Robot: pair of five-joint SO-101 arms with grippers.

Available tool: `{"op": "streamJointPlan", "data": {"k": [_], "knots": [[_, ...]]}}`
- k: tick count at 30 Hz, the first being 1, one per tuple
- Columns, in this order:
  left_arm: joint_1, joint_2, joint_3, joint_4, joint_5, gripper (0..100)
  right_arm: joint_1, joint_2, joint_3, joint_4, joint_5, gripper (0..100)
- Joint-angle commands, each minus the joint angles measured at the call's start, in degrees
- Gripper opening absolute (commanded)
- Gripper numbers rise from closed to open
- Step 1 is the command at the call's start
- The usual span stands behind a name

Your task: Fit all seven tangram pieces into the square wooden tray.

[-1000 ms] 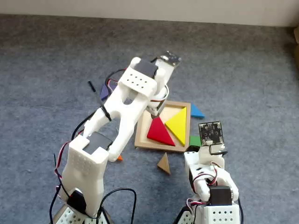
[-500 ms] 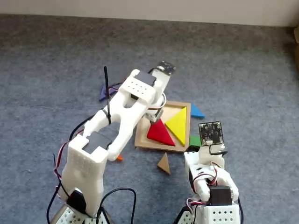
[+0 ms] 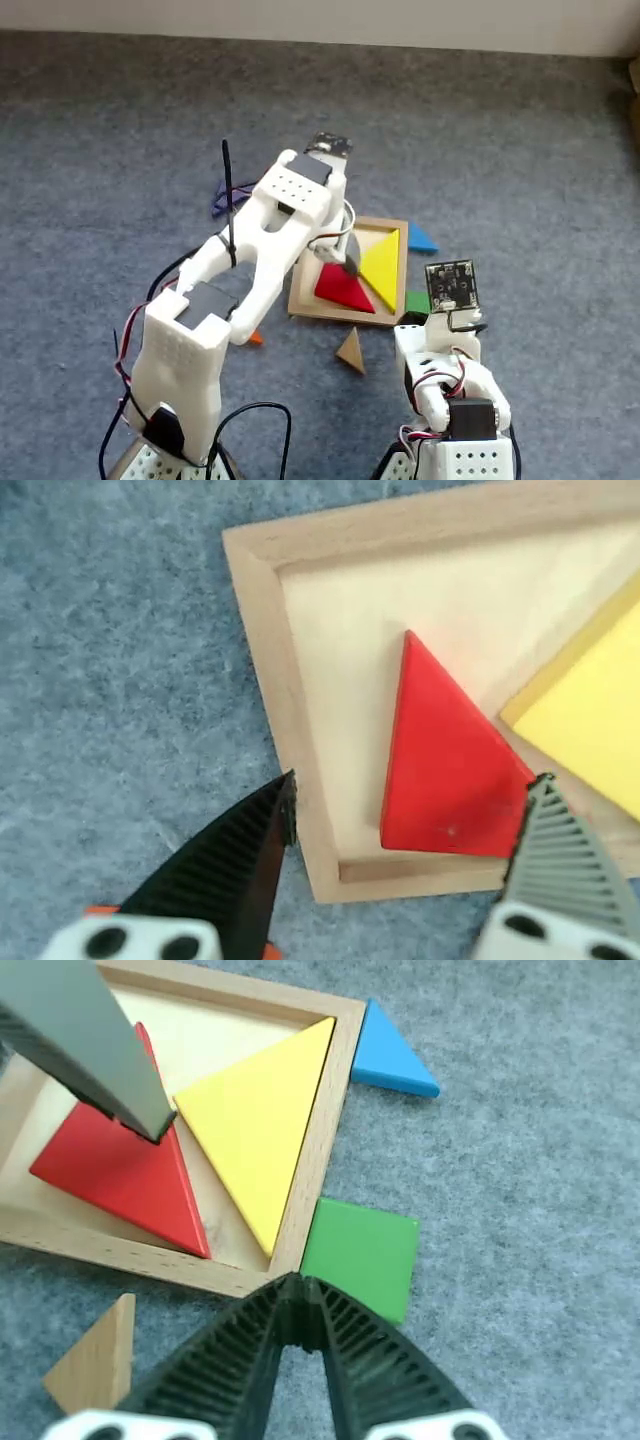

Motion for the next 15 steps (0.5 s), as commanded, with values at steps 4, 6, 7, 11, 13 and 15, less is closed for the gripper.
{"op": "streamJointPlan", "data": {"k": [4,6,7,11,13,15], "knots": [[2.1,-0.9,2.1,0.6,0.6,35,0.7,-0.6,5.4,0.3,0.6,2.3],[2.6,0.0,1.8,0.6,0.6,35,0.7,-0.6,5.4,0.3,0.6,2.3],[3.3,0.5,1.8,0.5,0.6,35,0.7,-0.6,5.4,0.3,0.6,2.3],[5.9,1.2,1.9,-0.9,1.1,35,0.7,-0.6,5.4,0.3,0.6,2.3],[6.5,1.3,2.2,-2.2,3.5,35,0.7,-0.6,5.4,0.3,0.6,2.3],[6.8,1.4,2.2,-2.9,4.9,35,0.7,-0.6,5.4,0.3,0.6,2.3]]}}
